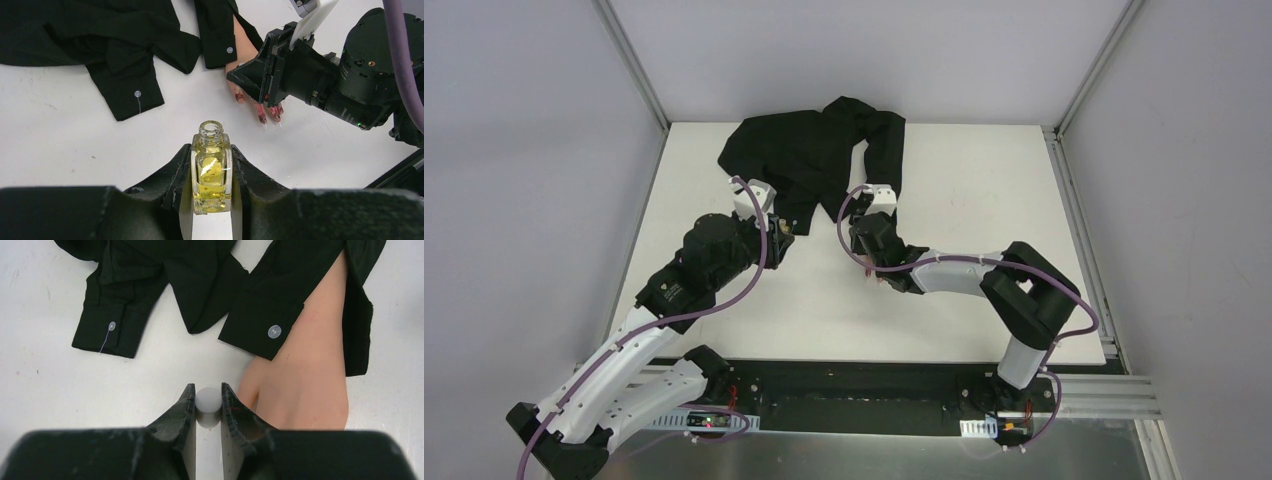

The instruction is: Paint the nails

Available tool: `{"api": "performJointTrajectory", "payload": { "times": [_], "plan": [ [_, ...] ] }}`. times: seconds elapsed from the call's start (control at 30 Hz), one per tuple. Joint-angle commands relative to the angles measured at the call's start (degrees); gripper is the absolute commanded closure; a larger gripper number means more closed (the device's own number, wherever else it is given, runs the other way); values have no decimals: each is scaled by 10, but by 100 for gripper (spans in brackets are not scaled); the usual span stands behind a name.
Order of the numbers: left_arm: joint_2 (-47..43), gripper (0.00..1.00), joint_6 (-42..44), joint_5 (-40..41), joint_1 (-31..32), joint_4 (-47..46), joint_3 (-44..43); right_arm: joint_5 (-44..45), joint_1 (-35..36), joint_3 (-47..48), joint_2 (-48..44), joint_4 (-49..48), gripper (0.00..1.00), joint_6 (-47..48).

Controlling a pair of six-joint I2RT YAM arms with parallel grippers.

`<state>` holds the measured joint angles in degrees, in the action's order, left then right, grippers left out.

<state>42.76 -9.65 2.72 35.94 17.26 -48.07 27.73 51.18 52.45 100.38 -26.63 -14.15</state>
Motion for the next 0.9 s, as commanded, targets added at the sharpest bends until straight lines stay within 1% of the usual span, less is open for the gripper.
{"api": "performJointTrajectory", "payload": {
  "times": [0.0, 0.87],
  "plan": [
    [-1, 100, -4, -21, -3, -10, -25, 16, -1, 0, 6, -25, 100, -9],
    [1, 100, -4, -26, -3, -10, -26, 19, 0, -11, 19, 10, 100, -32]
  ]
}}
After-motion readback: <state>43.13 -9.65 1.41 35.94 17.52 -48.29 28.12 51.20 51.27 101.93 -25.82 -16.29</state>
